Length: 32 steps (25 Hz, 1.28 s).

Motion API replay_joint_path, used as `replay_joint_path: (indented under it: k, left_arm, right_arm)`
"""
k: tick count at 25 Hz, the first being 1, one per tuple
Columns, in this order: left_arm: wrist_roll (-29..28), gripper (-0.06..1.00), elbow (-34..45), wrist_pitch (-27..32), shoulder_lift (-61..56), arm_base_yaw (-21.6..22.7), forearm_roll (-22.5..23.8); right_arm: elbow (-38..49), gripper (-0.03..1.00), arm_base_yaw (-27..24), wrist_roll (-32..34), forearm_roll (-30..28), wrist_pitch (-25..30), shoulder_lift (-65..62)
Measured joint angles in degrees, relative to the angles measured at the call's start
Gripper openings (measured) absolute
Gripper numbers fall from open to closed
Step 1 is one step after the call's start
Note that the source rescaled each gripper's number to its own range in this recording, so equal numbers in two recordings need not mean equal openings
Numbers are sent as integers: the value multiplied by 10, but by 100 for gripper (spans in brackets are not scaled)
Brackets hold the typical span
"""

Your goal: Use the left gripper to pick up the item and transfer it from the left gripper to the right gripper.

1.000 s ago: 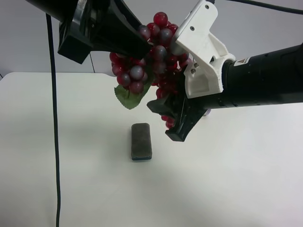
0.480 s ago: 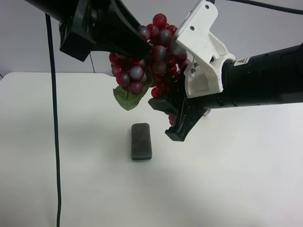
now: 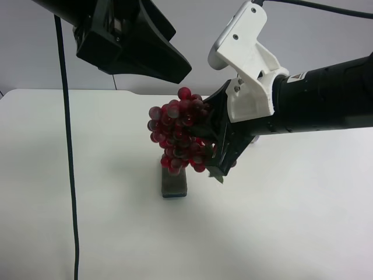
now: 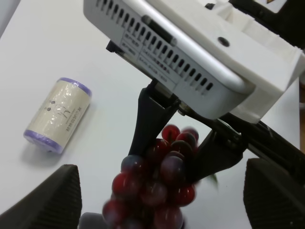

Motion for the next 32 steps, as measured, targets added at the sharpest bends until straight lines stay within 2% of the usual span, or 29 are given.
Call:
replay_joint_path:
  k: [5,6,10,12,17,25,32]
  left_arm:
    - [0,56,0,-1,0,0,0]
    - [-1,60,0,-2,0,0,1]
    - [-27,92,0,-4,2,0,26]
    - [-36,97,0,-6,2,0,41]
    - [-41,100,0,-6,8,0,67]
    - [-41,100,0,-1,4,0,71]
    - [-82,100,0,47,-57,0,110]
  right_arm:
    - [0,2,0,0,0,-1,0]
    - [0,2,0,0,0,-1,0]
    - [0,2,0,0,0,-1,0]
    - [0,2,0,0,0,-1,0]
    - [0,1,0,0,0,-1,0]
    - [0,1,0,0,0,-1,0]
    - [0,1,0,0,0,-1,0]
